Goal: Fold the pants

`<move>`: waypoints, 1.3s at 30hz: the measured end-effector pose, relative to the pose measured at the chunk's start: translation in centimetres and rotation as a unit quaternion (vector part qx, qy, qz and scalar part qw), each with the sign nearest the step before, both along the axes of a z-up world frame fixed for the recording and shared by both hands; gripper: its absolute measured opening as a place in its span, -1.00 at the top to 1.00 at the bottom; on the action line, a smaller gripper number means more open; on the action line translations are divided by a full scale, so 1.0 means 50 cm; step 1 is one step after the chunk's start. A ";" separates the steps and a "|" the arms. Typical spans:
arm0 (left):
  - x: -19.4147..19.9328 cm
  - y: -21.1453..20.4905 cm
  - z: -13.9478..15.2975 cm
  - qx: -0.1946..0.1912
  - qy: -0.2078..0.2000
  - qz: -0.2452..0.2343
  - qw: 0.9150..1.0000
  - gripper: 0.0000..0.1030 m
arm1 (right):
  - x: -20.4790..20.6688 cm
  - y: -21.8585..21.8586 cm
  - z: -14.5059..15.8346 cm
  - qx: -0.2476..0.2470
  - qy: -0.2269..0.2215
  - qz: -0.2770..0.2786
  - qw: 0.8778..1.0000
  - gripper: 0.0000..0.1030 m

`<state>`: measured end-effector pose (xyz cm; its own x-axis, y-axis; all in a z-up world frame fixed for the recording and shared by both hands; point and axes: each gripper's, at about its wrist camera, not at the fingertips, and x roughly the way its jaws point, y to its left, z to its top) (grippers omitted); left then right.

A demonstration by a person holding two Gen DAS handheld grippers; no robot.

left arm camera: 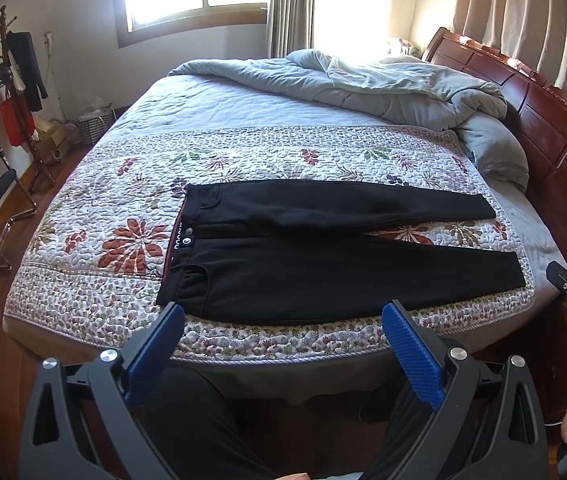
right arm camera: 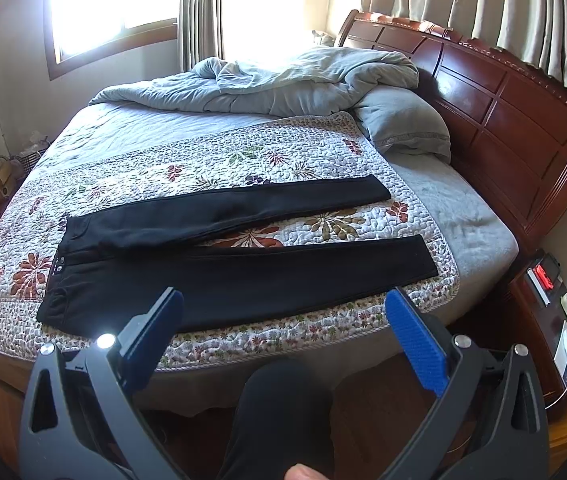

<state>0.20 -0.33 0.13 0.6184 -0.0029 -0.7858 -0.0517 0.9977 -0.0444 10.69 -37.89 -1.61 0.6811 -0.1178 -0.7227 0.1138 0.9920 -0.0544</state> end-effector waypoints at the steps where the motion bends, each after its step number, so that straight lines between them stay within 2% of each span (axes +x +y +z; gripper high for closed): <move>1: 0.000 0.002 0.000 0.000 0.000 0.000 1.000 -0.93 | 0.000 0.001 0.000 0.000 0.000 0.000 1.000 -0.95; 31: 0.003 0.007 -0.009 0.004 0.002 0.004 1.000 -0.93 | 0.012 0.002 -0.008 0.001 0.009 0.000 1.000 -0.95; 32: 0.004 0.006 -0.012 0.005 -0.001 -0.001 1.000 -0.93 | 0.015 0.001 -0.010 0.001 0.009 0.001 1.000 -0.95; 34: 0.003 0.005 -0.022 -0.019 -0.017 -0.034 0.999 -0.93 | 0.023 -0.001 -0.016 0.002 0.010 0.009 1.000 -0.95; 36: 0.004 0.018 -0.046 -0.074 -0.027 -0.084 0.993 -0.93 | 0.034 -0.003 -0.026 0.007 0.009 0.023 1.000 -0.95; 37: 0.007 0.024 -0.056 -0.087 -0.025 -0.092 0.992 -0.93 | 0.040 -0.004 -0.027 0.010 0.001 0.034 0.999 -0.95; 39: 0.020 0.036 -0.081 -0.063 -0.017 -0.096 0.993 -0.93 | 0.036 -0.006 -0.019 0.014 -0.055 0.062 0.996 -0.95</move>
